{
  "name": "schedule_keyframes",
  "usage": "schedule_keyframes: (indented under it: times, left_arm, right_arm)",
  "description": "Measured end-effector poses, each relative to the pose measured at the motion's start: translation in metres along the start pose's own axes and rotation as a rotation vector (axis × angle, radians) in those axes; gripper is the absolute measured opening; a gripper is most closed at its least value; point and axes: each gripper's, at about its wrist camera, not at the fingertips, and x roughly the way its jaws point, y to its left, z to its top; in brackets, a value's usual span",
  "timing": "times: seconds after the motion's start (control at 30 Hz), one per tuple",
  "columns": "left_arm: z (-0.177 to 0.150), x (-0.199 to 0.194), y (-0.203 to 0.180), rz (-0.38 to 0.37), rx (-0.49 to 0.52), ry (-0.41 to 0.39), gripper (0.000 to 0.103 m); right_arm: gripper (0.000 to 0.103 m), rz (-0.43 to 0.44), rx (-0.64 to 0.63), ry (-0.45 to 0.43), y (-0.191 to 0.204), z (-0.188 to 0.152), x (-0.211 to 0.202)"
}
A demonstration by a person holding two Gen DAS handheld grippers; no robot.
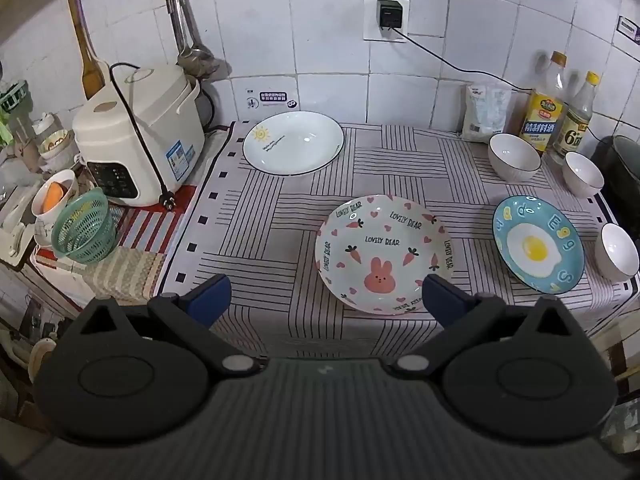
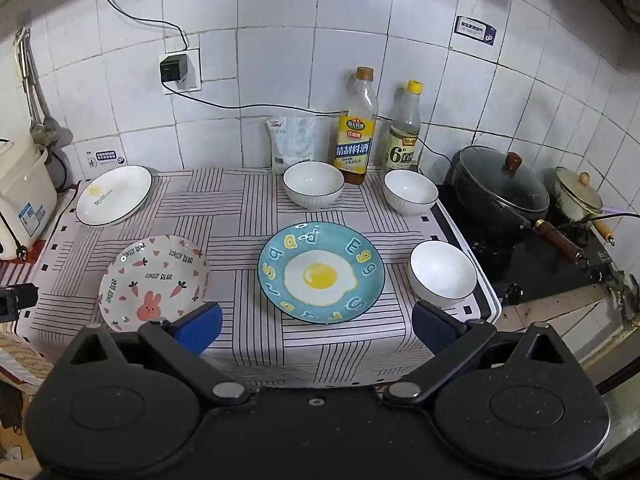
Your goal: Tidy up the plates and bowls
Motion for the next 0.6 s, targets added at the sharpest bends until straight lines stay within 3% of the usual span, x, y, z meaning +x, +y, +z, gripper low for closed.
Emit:
schedule_keyframes:
  times: [0.2, 0.6]
  left_arm:
    - [-0.005, -0.003, -0.006, -0.003, 0.026, -0.027, 0.103]
    - [-0.01, -0.006, -0.011, -0.015, 0.043, -0.049, 0.103]
  right_arm:
    - [0.102, 0.018, -0.017, -0.047, 0.001, -0.003, -0.005]
    - [0.102, -0.009, -0.034, -0.055, 0.008, -0.011, -0.005]
